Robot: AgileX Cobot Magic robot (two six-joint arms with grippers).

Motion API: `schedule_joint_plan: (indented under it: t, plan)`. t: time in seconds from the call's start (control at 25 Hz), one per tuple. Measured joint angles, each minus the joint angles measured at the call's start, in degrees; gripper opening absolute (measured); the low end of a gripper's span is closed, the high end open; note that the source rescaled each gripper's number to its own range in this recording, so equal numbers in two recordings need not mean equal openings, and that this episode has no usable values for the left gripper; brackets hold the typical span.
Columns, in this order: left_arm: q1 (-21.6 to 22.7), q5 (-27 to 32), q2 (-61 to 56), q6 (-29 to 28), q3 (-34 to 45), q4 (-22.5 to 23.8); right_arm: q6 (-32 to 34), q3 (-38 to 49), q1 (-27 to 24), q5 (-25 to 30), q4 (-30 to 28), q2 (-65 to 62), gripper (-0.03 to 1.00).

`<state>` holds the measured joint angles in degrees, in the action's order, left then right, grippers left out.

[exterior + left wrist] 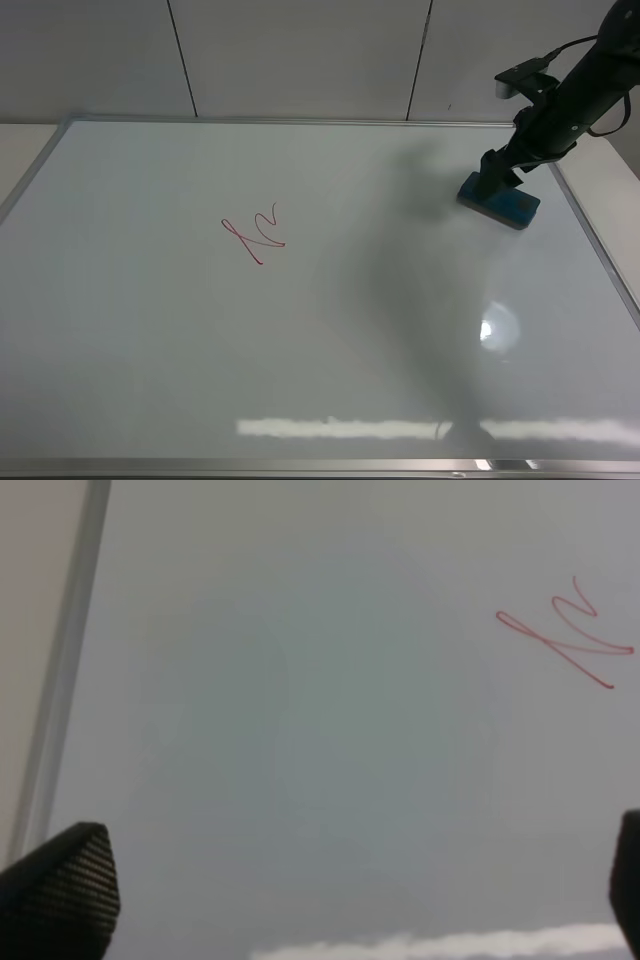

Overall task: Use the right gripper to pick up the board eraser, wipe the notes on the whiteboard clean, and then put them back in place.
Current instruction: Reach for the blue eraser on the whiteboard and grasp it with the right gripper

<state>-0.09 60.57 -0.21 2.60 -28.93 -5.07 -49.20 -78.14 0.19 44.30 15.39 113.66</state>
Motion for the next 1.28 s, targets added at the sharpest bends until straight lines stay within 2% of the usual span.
schedule_joint_plan:
  t: [0.32,0.52,1.28]
  plan:
    - [0.0,0.0,0.0,0.0,0.0,0.0,-4.2,-5.5,-1.0,0.2,4.6,4.5,1.0]
    - [0.0,0.0,0.0,0.0,0.0,0.0,-4.7,-5.8,-1.0,0.7,5.9,7.1,1.0]
    - [0.0,0.0,0.0,0.0,0.0,0.0,-4.7,-5.8,-1.0,1.8,5.9,8.6,1.0]
